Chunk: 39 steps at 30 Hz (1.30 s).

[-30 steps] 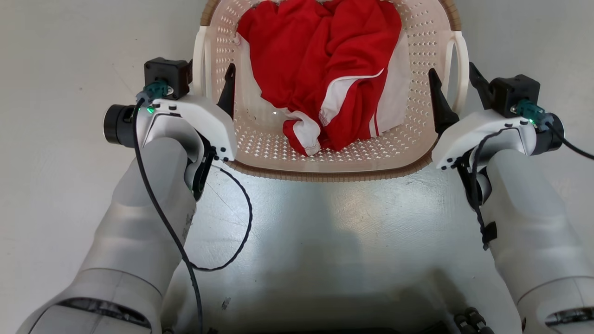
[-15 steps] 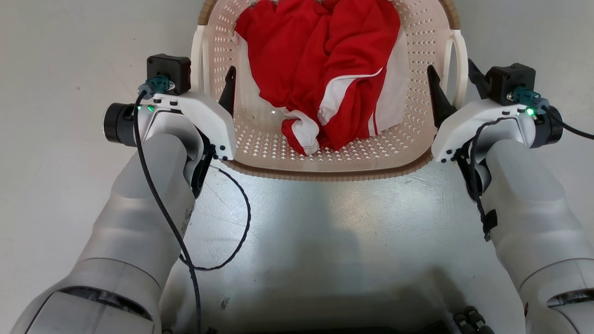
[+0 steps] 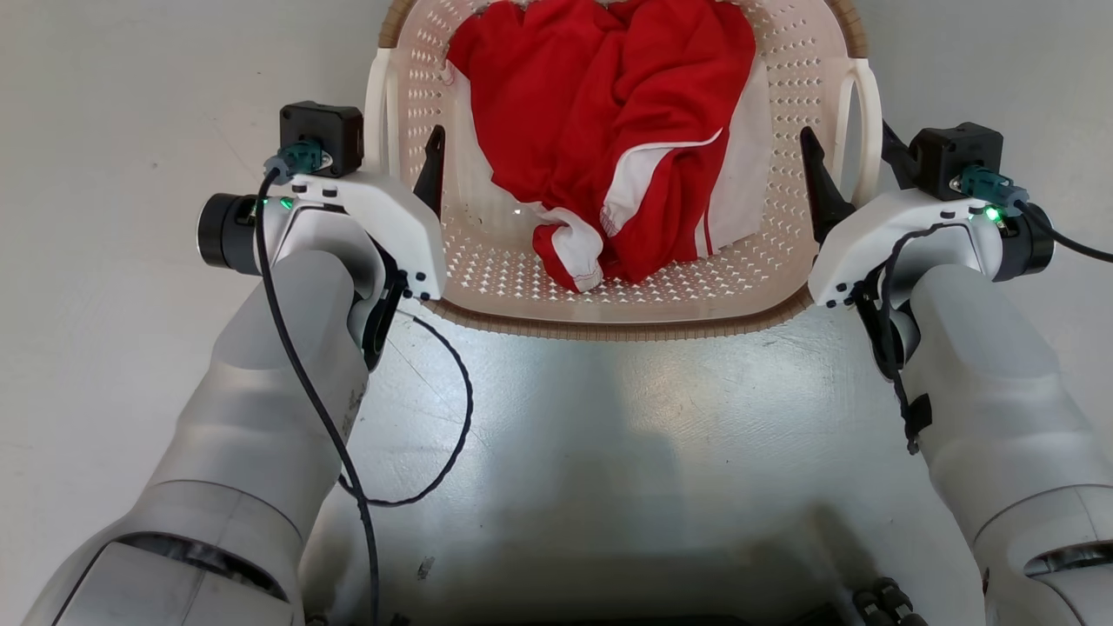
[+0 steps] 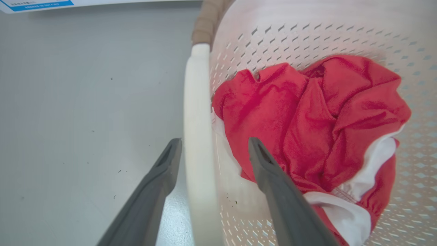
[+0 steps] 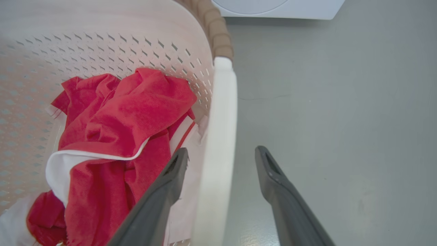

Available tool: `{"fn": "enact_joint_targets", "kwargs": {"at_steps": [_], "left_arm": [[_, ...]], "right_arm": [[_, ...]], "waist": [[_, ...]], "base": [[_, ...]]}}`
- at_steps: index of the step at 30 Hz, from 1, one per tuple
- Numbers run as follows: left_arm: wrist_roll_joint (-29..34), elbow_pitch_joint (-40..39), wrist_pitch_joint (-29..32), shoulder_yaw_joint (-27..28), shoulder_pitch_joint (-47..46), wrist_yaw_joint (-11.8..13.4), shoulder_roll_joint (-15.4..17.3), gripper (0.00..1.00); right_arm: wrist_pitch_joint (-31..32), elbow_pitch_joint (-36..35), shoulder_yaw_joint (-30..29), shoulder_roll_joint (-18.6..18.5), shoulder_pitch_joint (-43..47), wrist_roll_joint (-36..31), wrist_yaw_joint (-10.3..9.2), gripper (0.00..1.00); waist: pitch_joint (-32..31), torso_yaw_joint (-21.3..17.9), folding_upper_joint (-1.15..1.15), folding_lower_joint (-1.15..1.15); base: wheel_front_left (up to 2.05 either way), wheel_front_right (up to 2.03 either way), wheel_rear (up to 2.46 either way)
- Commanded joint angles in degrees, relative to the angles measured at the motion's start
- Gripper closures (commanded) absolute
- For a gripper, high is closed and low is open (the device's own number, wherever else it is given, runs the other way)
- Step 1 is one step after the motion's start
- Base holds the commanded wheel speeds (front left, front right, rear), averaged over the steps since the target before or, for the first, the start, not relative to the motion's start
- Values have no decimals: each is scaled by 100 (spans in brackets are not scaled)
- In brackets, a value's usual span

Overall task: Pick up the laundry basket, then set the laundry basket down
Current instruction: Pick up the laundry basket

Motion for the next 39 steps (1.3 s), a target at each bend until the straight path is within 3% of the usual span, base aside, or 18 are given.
{"fn": "enact_joint_targets", "kwargs": {"at_steps": [1, 2, 3, 11, 22, 31, 39], "left_arm": [[-74, -74, -28, 52, 30, 42, 133, 0], [-90, -87, -28, 40, 35, 37, 133, 0], [-118, -81, -28, 18, 45, 1, 133, 100], [-194, -159, -29, -108, 115, 66, 133, 100], [-639, -18, -12, -399, 490, 103, 133, 100], [-1014, 171, 170, -561, 902, 135, 133, 100], [-1351, 310, 791, -763, 1501, 63, 133, 100]], "right_arm": [[-62, -30, 82, 95, 166, 1, 34, 10], [-62, -24, 97, 95, 166, 15, 34, 88], [-62, 2, 150, 95, 167, 44, 34, 100], [-62, 51, 203, 95, 190, 131, 34, 100], [-39, 469, 624, 95, 333, 369, 34, 100], [390, 626, 1233, 95, 666, 904, 34, 100], [1196, 690, 1865, 95, 1061, 1329, 34, 100]], "waist": [[-4, 7, 0, 0], [-6, 13, 0, 0], [-11, 18, 0, 0], [-75, -5, 0, 0], [-646, -35, 0, 0], [-1491, -128, 0, 0], [-2831, -273, 0, 0]], "base": [[0, 0, 0], [0, 0, 0], [0, 0, 0], [0, 0, 0], [0, 0, 0], [0, 0, 0], [0, 0, 0]]}}
